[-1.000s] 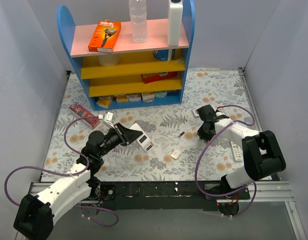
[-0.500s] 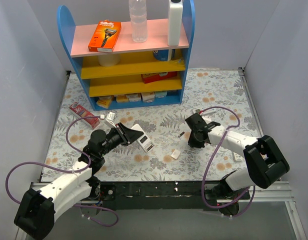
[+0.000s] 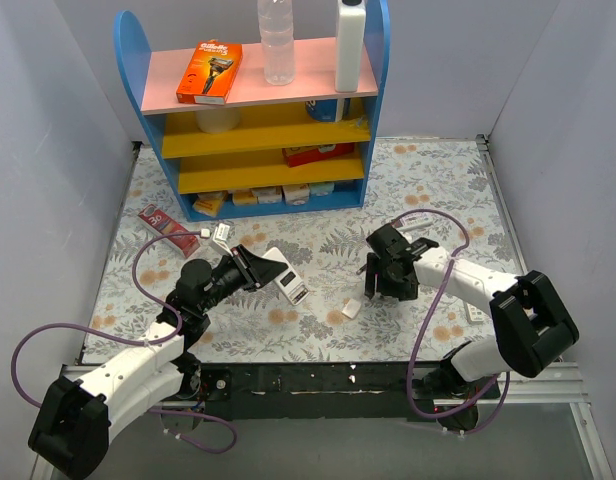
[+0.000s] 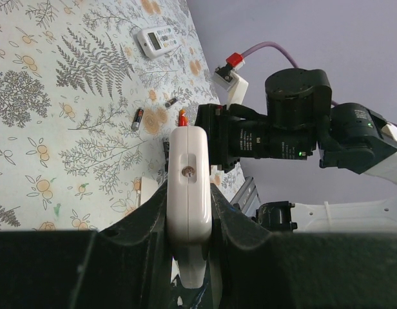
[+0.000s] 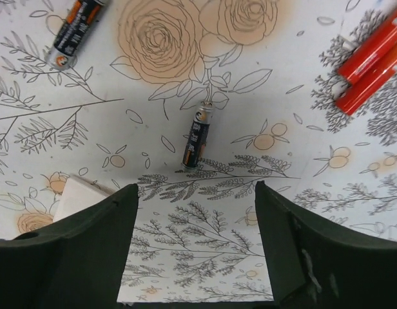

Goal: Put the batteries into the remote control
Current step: Adjust the battery at the center of the board.

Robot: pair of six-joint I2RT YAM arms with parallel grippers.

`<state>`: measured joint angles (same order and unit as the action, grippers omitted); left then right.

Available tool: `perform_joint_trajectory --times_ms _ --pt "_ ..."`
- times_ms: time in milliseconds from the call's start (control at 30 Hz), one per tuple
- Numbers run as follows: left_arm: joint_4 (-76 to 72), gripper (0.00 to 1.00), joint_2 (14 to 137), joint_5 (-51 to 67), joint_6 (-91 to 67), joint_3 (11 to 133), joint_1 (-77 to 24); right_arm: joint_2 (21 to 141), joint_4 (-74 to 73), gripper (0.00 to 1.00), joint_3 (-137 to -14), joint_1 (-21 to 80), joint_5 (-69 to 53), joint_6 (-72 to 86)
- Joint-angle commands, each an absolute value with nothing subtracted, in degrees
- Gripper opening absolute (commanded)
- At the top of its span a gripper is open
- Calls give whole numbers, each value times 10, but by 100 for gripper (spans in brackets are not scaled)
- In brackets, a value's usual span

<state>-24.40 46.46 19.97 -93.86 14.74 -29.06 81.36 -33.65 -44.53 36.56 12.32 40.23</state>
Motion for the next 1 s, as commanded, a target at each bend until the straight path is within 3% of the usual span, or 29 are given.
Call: perform_joint_trajectory --times_ms 0,533,967 --pt "-249 0 460 204 -933 173 -290 802 -391 82 -506 357 134 320" --pt "-241 0 455 207 -923 179 -290 925 -388 53 -587 302 97 331" --pt "-253 0 464 212 -924 178 -289 946 -351 40 -548 297 106 359"
